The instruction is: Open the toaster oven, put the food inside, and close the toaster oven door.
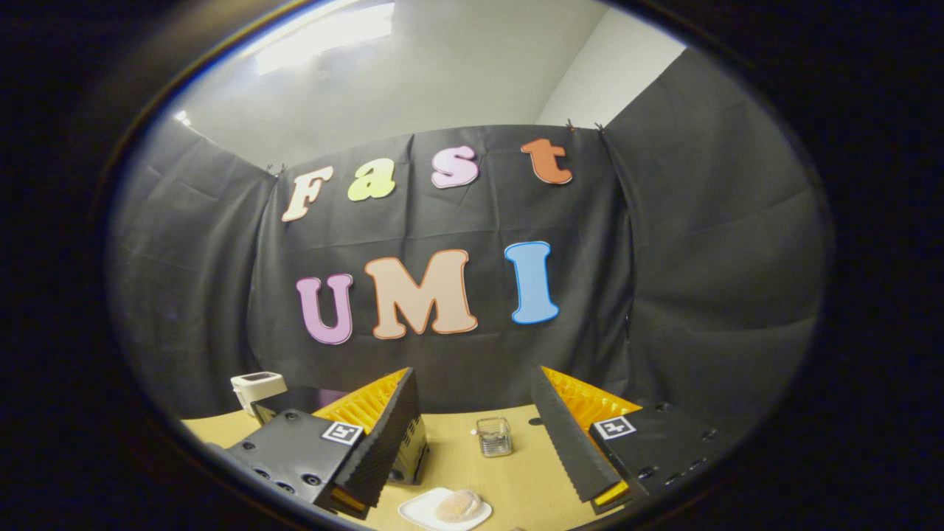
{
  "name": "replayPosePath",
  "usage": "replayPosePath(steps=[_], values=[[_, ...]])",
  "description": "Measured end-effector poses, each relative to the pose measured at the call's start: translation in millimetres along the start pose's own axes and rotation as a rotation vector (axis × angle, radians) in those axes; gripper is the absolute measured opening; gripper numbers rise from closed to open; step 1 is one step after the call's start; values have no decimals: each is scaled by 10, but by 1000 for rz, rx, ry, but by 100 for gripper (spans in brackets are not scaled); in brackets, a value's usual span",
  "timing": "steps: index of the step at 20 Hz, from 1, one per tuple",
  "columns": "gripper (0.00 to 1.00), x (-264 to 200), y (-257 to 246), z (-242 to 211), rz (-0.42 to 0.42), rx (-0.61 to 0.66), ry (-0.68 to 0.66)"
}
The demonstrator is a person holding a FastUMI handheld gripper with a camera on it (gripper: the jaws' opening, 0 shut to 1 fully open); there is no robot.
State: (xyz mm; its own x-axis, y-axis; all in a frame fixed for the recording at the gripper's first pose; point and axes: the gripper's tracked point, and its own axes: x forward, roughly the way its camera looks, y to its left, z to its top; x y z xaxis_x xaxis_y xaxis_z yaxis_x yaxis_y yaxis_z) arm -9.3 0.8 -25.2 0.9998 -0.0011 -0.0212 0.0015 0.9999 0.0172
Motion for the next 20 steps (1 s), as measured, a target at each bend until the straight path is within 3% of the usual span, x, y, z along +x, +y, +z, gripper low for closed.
replayPosePath(steps=[20], values=[[97,209,1614,-1151,254,95,162]])
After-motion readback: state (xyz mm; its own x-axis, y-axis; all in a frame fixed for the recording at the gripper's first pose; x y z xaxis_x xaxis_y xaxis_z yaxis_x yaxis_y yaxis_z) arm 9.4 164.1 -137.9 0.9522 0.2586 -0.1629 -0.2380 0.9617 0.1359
